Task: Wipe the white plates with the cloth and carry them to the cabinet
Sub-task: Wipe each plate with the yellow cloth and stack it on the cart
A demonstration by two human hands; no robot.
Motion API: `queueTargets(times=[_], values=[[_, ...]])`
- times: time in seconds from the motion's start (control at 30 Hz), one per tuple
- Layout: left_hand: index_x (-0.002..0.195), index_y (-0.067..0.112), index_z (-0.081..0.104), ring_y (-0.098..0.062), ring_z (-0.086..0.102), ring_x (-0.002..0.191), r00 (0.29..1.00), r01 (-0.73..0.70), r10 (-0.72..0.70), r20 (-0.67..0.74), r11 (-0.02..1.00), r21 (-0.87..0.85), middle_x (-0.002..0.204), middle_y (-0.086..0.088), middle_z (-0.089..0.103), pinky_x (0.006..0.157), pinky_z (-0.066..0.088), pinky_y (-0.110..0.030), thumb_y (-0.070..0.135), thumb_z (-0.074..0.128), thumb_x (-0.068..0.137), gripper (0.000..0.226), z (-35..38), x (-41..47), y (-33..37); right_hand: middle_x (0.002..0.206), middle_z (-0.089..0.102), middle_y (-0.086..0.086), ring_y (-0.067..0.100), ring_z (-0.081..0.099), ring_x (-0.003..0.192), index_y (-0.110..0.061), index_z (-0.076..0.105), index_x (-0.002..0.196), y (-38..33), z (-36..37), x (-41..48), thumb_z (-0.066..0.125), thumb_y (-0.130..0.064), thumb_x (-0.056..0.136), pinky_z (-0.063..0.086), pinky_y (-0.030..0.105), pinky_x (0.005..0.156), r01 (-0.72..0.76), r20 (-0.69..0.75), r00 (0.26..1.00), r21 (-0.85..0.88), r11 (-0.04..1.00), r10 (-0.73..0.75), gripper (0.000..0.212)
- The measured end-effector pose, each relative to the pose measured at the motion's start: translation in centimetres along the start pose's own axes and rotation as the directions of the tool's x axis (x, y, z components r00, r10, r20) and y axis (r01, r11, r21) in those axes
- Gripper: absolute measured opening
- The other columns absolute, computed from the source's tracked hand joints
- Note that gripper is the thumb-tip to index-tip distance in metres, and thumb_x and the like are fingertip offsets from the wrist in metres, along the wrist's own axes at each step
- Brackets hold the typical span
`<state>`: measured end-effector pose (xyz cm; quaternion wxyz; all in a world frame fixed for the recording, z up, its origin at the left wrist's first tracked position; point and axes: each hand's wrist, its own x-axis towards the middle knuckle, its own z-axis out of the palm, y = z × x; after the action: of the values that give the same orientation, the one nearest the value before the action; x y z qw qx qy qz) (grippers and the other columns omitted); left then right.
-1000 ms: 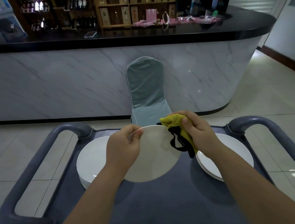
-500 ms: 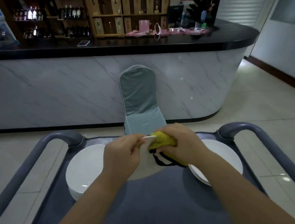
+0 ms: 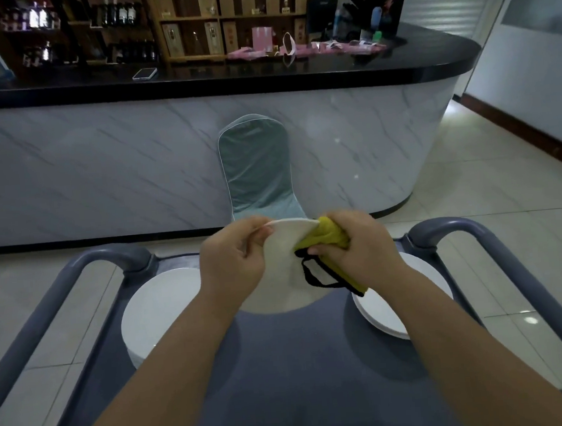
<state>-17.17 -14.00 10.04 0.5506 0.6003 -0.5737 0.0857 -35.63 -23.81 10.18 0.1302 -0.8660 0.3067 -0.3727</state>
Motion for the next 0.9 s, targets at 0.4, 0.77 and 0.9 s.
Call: queueTargets(times=[0.4, 0.77, 0.9], values=[[0.091, 0.017, 0.076, -0.005, 0.062, 0.074, 0.997, 0.061, -0.060, 0.044, 0.998, -0.020, 0.081, 0.006, 0.073, 0.069, 0.045, -0.012, 0.018, 0.063, 0.086, 0.014, 1.3, -2.9, -0.3, 0.080, 0.064, -0.003, 0.022, 0.054, 0.076, -0.014, 0.065, 0.086, 0.4, 0.1, -1.4, 0.077, -0.043, 0.072, 0.044, 0.039, 0.068, -0.023, 0.155, 0.988, -0.023, 0.999, 0.026, 0.035], [0.102, 0.034, 0.058, -0.012, 0.057, 0.085, 0.935, 0.356, -0.356, 0.009, 0.934, -0.041, 0.088, 0.016, 0.063, 0.069, 0.039, -0.017, 0.034, 0.042, 0.098, 0.017, 0.8, -3.8, -2.9, 0.074, 0.064, -0.016, -0.002, 0.057, 0.072, -0.031, 0.061, 0.077, 2.3, 1.8, -3.2, 0.079, -0.023, 0.078, 0.040, 0.009, 0.061, -0.384, 0.057, 0.920, 0.332, 0.862, 0.387, 0.019], [0.106, 0.009, 0.067, -0.032, 0.060, 0.089, 0.942, -0.208, 0.097, 0.320, 0.919, 0.336, 0.099, -0.008, 0.068, 0.076, 0.044, -0.040, 0.030, 0.051, 0.093, 0.030, 2.9, -1.6, -1.3, 0.063, 0.053, -0.007, 0.010, 0.049, 0.067, -0.017, 0.055, 0.070, 1.8, 2.6, -3.5, 0.077, -0.025, 0.079, 0.040, 0.028, 0.061, -0.339, 0.031, 0.940, 0.149, 0.929, 0.338, 0.025]])
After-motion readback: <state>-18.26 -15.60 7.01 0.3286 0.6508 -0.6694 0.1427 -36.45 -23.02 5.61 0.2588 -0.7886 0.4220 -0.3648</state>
